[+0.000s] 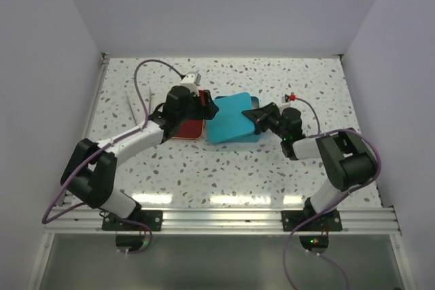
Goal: Pack the chocolate
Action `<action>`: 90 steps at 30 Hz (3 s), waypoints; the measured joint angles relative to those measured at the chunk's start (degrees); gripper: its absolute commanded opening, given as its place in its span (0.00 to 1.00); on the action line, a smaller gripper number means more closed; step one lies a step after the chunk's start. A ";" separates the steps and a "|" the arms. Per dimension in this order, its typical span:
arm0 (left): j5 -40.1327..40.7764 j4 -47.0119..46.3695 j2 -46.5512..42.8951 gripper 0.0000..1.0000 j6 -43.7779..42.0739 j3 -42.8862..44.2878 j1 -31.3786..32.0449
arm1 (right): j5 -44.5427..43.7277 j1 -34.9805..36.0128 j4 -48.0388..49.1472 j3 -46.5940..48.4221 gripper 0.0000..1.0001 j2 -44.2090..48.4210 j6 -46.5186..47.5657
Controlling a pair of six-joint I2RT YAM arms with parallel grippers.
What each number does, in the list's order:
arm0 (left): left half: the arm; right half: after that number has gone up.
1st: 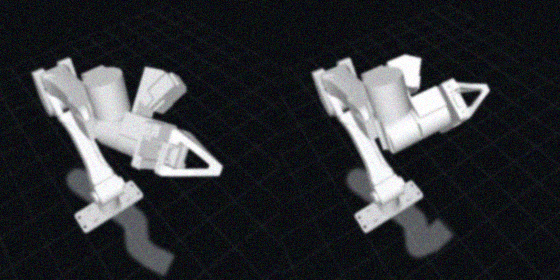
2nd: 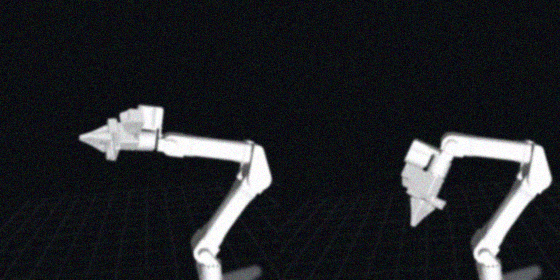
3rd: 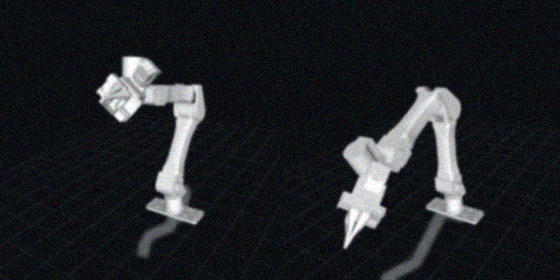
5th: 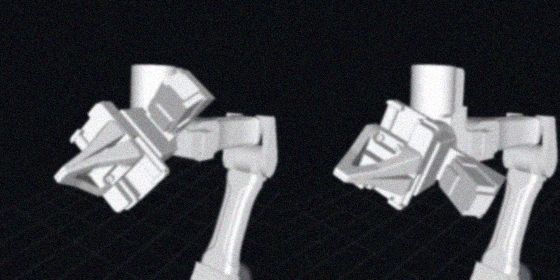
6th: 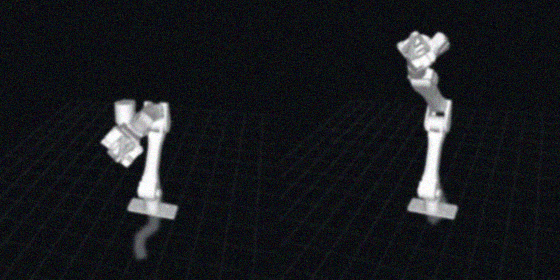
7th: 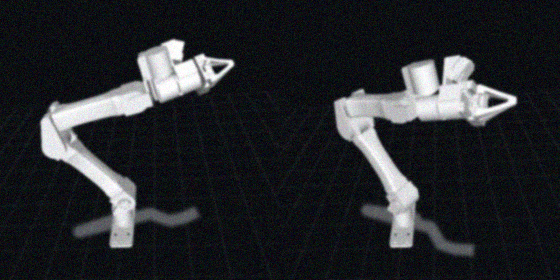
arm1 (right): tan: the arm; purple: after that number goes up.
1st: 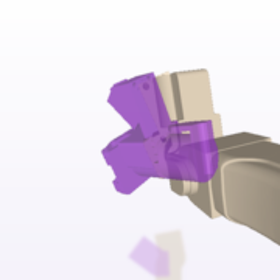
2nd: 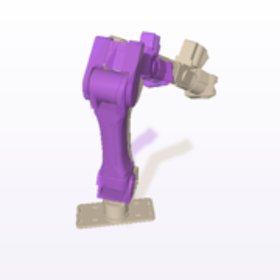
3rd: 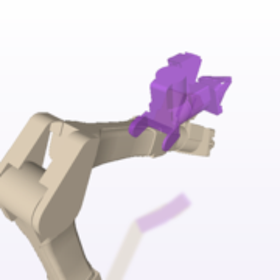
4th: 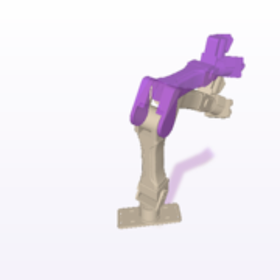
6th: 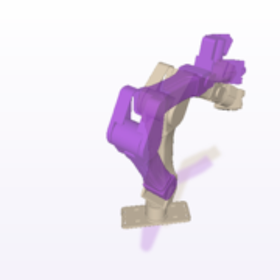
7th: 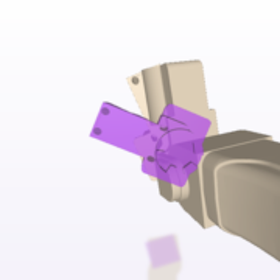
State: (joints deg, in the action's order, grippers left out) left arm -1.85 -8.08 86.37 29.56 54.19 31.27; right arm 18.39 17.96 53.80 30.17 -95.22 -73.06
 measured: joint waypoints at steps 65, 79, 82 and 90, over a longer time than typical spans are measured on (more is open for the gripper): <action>-3.67 -3.43 10.51 0.72 2.34 0.87 2.99 | -3.52 -4.92 19.80 -5.55 0.00 -9.53 -9.97; -2.29 -2.99 13.27 0.72 2.14 2.56 4.20 | -3.45 -7.04 14.45 -6.34 0.00 -3.43 -6.40; -1.46 -2.29 14.16 0.72 1.20 3.76 4.85 | -3.45 -7.15 15.21 -6.78 0.01 -4.61 -6.47; 1.64 0.61 16.72 0.72 -0.98 7.04 6.45 | -3.30 -7.26 16.50 -7.08 0.06 -5.55 -6.62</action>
State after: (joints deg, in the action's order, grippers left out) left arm -0.21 -7.46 103.09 28.58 61.23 37.71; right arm 15.09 10.70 70.30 23.09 -100.77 -79.68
